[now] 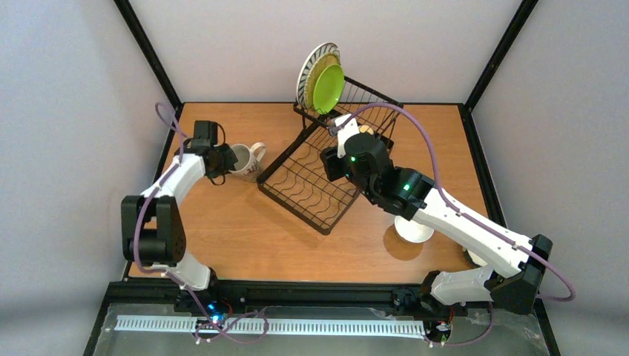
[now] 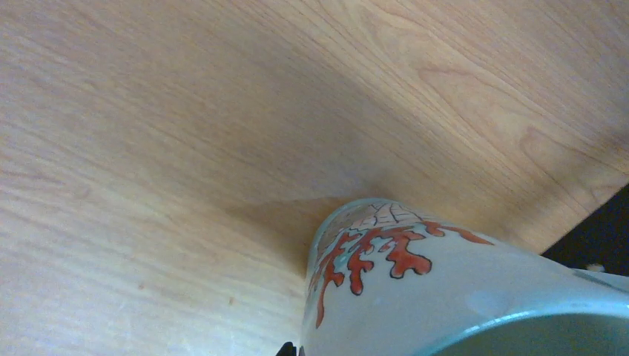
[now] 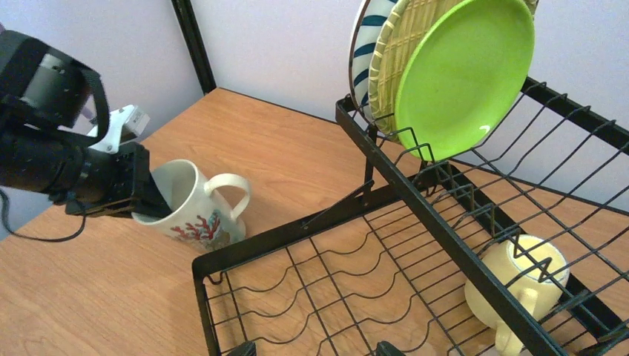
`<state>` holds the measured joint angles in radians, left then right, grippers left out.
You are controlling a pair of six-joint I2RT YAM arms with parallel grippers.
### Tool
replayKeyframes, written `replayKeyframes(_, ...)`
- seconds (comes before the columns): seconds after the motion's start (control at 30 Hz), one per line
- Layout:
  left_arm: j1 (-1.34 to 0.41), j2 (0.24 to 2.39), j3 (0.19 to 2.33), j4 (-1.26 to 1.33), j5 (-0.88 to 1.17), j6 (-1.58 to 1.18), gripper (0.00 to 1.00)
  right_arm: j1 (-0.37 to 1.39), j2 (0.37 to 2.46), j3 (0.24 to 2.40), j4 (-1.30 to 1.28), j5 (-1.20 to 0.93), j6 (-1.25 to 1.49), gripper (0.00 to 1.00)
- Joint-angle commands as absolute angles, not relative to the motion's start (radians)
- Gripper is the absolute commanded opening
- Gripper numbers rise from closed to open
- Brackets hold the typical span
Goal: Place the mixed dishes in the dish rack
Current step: Grab the cup from the center of the board, then pass from the left arm to the right
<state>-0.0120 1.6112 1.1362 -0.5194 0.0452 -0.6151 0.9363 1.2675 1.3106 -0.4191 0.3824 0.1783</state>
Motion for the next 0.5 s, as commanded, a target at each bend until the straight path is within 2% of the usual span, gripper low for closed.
replayKeyframes(0.0, -0.014, 1.445, 1.114, -0.399, 0.041, -0.580, 0.00, 0.929, 1.291, 1.348, -0.452, 0.344, 0.227, 0.94)
replayKeyframes(0.4, -0.016, 1.052, 0.993, -0.308, -0.098, -0.569, 0.00, 0.930, 1.321, 1.364, -0.421, 0.207, 0.392, 0.95)
replayKeyframes(0.47, -0.016, 0.987, 0.969, -0.295, -0.124, -0.568, 0.00, 0.930, 1.314, 1.357, -0.390, 0.181, 0.439, 0.98)
